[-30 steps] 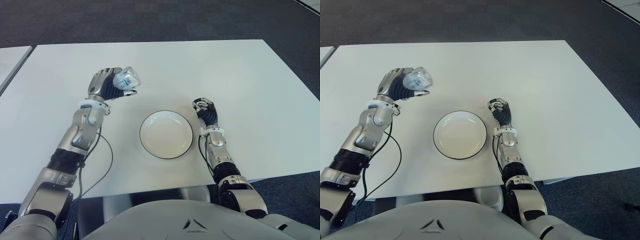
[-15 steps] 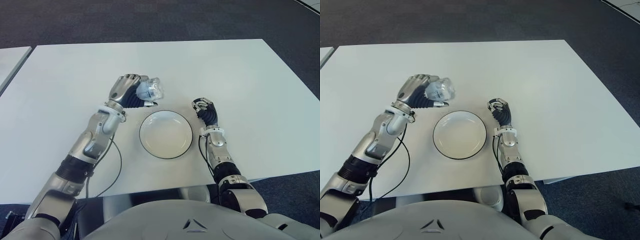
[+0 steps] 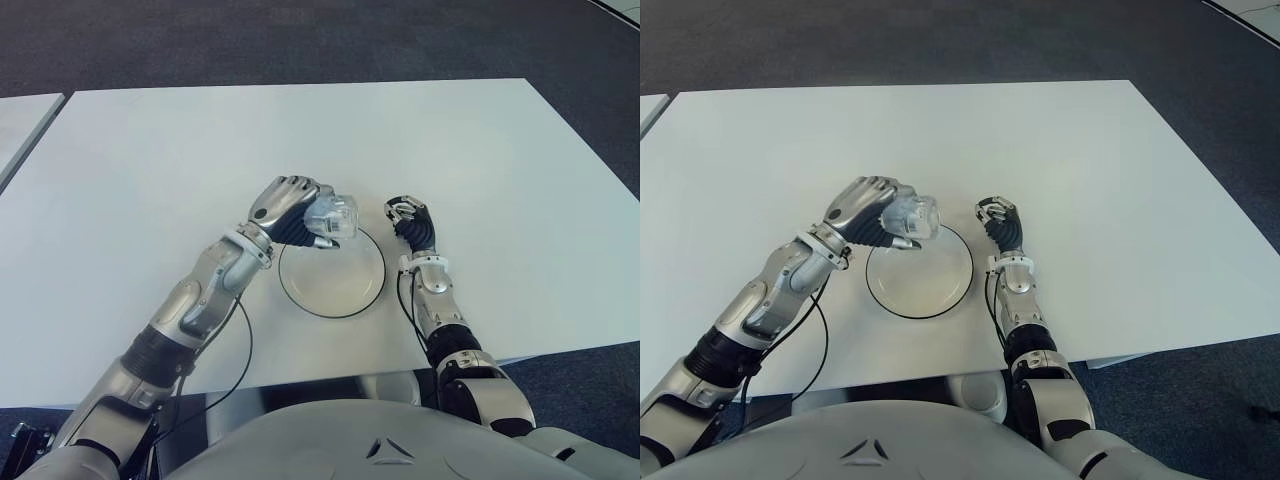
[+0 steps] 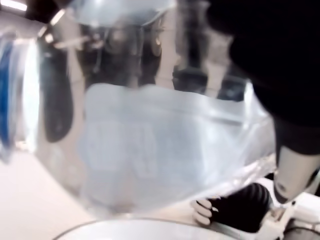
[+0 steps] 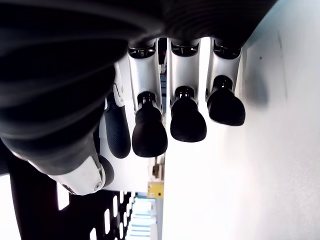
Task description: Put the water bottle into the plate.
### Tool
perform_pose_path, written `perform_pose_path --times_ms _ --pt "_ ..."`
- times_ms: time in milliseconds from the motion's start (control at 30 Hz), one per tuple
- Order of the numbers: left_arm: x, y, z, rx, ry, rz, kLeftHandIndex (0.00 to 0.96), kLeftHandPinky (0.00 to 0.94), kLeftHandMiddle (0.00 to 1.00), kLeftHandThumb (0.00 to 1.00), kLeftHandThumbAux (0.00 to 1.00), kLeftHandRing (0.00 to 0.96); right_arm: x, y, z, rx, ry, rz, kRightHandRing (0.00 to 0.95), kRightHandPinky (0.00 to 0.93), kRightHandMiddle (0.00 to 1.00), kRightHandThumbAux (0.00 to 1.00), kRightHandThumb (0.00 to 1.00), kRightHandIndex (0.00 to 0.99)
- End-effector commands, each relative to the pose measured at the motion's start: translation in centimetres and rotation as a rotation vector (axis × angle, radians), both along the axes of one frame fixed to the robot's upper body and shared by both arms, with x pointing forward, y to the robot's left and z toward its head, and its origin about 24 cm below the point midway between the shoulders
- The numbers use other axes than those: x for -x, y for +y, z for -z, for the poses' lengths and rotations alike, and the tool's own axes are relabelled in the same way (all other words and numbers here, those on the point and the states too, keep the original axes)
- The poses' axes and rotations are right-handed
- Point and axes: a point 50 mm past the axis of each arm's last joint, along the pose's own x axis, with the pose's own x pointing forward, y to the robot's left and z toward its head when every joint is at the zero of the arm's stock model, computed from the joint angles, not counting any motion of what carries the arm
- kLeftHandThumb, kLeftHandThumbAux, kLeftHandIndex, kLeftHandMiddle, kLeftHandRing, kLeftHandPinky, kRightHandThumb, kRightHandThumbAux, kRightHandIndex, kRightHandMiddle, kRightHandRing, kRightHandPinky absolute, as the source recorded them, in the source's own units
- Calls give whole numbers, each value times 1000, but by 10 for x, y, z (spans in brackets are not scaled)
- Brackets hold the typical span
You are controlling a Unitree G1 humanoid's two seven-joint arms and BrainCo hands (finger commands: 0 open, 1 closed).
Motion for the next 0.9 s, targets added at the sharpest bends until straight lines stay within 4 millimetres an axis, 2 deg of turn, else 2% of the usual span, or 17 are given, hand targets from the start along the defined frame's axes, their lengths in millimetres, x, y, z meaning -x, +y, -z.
perform_pose_path --times_ms 33,167,400,633,900 --pt "1 -9 12 -62 31 55 443 840 858 747 697 856 17 -2 24 -8 138 14 789 786 810 729 702 439" --pt "7 -13 26 -88 84 70 443 833 854 747 698 851 17 -2 24 -3 135 14 787 786 810 729 702 439" --pt "12 -16 37 -128 119 106 443 809 832 746 699 831 17 -2 25 7 142 13 785 780 804 729 703 439" --pt "15 -15 70 -186 180 117 444 795 819 749 698 814 18 -3 25 13 146 6 789 778 806 729 703 439" --pt "14 -17 90 -167 214 115 444 798 824 751 698 811 19 -4 26 11 146 10 786 780 805 730 702 438"
